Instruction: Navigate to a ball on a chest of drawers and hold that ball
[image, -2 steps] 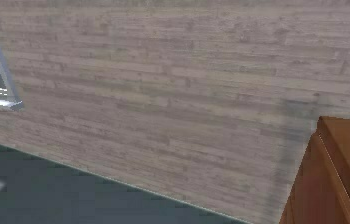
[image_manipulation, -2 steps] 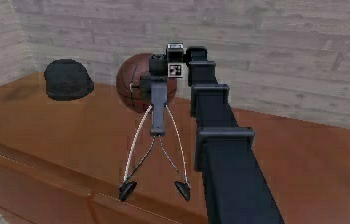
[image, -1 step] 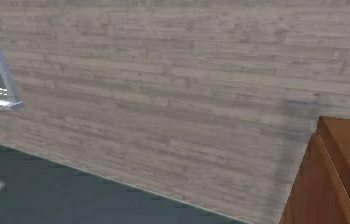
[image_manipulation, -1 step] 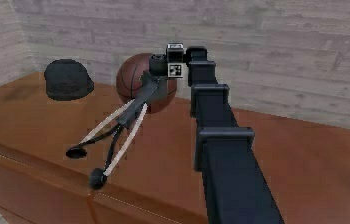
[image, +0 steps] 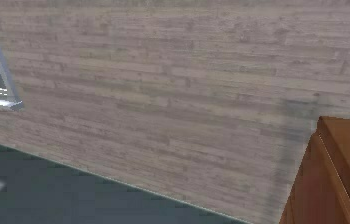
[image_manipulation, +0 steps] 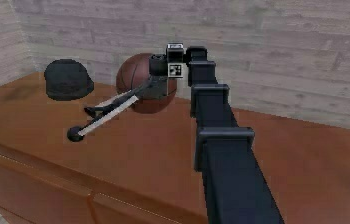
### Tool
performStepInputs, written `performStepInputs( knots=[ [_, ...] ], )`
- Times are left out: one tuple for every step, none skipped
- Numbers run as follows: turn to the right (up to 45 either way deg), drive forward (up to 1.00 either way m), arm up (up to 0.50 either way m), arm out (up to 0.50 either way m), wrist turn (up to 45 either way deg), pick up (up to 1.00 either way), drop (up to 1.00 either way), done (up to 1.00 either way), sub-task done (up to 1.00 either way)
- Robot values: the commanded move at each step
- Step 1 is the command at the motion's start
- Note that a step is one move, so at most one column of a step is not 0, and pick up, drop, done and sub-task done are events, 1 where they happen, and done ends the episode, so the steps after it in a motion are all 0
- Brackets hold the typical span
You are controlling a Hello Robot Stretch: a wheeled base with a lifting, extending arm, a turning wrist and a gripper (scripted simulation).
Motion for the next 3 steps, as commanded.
performStepInputs(
  knots=[
    [0.0, 0.00, 0.00, 0.00, 45.0, 0.00, 0.00, 0.00, 0.00],
    [0.0, 0.00, 0.00, 0.00, 24.0, 0.00, 0.00, 0.00, 0.00],
    [0.0, 0.00, 0.00, 0.00, 0.0, 1.00, 0.00, 0.00, 0.00]
  ],
)
